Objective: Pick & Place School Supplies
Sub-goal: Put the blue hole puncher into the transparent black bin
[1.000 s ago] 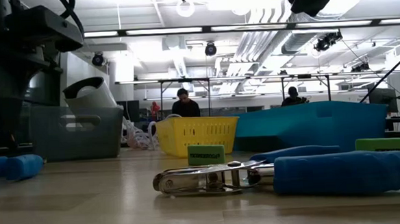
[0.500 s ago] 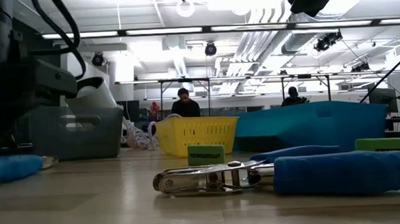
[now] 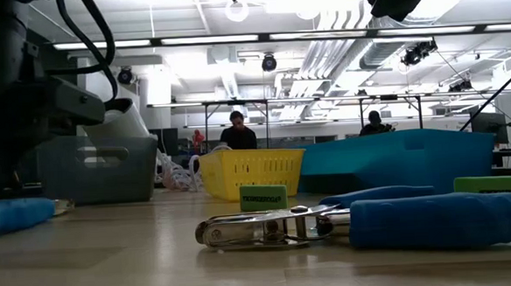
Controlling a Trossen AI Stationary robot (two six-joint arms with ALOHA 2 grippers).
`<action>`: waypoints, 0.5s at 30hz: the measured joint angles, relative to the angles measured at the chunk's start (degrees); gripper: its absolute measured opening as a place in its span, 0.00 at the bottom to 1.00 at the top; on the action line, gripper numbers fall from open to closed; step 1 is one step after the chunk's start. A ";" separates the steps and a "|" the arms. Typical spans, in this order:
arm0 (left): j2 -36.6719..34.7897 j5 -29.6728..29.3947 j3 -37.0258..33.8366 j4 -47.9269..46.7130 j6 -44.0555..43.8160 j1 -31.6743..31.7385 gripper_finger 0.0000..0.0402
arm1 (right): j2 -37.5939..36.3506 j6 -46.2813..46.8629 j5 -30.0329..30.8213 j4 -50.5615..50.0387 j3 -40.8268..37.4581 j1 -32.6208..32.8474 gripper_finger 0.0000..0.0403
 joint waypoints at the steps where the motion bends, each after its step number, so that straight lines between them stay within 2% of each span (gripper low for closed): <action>1: 0.00 -0.02 0.00 0.07 0.00 0.01 0.26 | 0.00 0.00 0.01 0.01 0.00 0.00 0.68; 9: 0.04 -0.20 -0.04 0.85 -0.06 0.00 0.15 | 0.00 0.00 0.01 0.01 0.00 0.00 0.68; 15: 0.04 -0.22 -0.07 0.90 -0.16 -0.01 0.13 | 0.00 0.00 0.01 0.01 0.00 0.00 0.68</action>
